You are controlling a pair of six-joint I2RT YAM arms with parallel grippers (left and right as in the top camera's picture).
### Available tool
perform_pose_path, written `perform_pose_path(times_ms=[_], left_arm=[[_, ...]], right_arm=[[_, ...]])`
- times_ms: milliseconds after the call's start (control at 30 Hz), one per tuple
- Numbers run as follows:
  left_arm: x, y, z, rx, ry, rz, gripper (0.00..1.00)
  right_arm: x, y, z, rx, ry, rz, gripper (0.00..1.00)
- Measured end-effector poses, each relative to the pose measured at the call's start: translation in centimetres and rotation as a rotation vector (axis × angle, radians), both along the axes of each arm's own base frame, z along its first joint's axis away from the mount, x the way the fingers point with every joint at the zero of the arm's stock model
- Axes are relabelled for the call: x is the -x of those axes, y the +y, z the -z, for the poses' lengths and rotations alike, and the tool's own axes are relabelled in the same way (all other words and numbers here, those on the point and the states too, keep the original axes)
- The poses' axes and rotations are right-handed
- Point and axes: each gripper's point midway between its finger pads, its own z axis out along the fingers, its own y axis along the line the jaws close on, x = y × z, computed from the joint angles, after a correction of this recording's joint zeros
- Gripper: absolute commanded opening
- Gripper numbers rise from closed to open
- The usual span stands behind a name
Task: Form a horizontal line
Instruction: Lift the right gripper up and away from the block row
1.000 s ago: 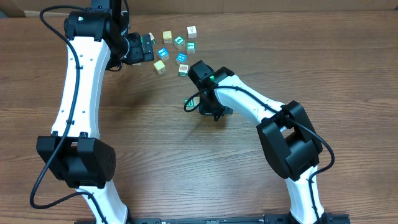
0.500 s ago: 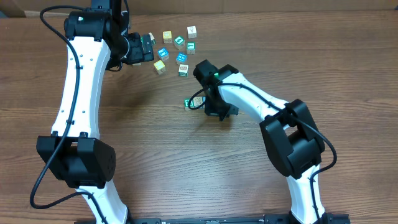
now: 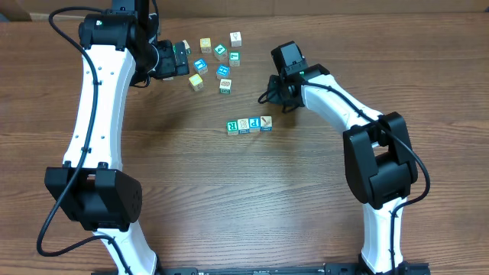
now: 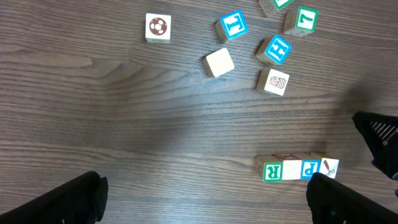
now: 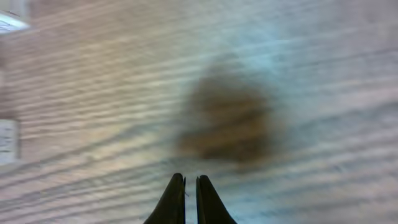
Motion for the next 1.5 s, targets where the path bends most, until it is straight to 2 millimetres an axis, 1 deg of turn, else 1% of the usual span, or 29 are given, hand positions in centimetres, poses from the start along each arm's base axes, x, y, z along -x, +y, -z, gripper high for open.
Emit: perform_pose_path(times_ms=[67,200,300,333,433,567,733,1033,1500], left_arm=[[0.0,0.0,0.0,0.0,0.0,0.0,1.0],[0.0,0.0,0.0,0.0,0.0,0.0,1.0],[0.0,0.0,0.0,0.0,0.0,0.0,1.0],[0.0,0.0,0.0,0.0,0.0,0.0,1.0],[0.0,0.0,0.0,0.0,0.0,0.0,1.0],[0.0,0.0,0.0,0.0,0.0,0.0,1.0],[0.0,0.0,0.0,0.0,0.0,0.0,1.0],[0.0,0.0,0.0,0.0,0.0,0.0,1.0],[0.0,0.0,0.0,0.0,0.0,0.0,1.0]], right_arm=[[-0.2,0.5,-0.2,-0.006,-0.014,-0.023,0.04],[0.4,1.9,-0.1,-0.004,-0.012,-0.077,0.04],[0.9,2.8,0.5,0.003,-0.002,-0.109,0.04],[1.3,3.1,1.1,0.008,0.012,-0.124,0.04],[1.9,2.8,2.1,0.025,0.045,-0.131,0.04],[2.3,2.5,2.4,0.035,0.068,-0.134,0.04],[2.6,2.5,2.4,0.04,0.076,-0.149,0.04],[3.0,3.3,2.4,0.013,0.085,-0.232,0.04],[3.5,3.5,2.4,-0.003,0.106,-0.248,0.04]])
